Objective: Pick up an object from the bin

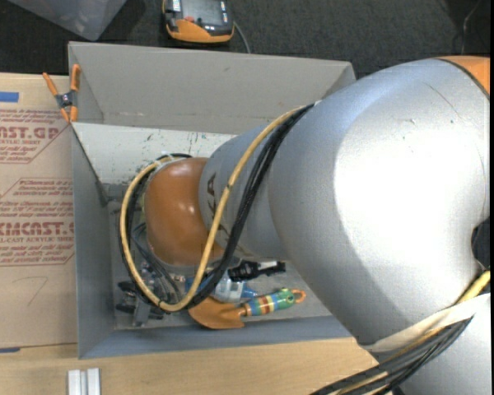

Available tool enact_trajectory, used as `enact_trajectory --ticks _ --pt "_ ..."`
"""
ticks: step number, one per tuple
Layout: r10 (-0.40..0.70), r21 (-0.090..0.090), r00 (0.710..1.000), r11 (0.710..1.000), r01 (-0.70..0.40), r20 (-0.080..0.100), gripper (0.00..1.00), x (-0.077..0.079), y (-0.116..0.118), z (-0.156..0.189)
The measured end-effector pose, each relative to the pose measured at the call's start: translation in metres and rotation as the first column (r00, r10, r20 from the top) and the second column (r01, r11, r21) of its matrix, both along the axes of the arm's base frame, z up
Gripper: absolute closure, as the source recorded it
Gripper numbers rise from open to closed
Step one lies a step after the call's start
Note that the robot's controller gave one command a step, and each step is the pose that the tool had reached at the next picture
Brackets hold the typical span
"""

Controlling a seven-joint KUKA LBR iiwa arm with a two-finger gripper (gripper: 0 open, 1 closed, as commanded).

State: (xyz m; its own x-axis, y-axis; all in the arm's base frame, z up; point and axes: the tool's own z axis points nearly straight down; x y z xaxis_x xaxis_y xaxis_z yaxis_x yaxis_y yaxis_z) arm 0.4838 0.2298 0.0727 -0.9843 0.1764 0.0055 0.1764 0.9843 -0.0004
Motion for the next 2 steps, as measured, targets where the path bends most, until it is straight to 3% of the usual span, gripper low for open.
enact_trajectory --ticks 2 --pt "0.001 -0.001 1.0 1.0 -0.001 -0.003 1.0 -0.001 0.0 0.012"
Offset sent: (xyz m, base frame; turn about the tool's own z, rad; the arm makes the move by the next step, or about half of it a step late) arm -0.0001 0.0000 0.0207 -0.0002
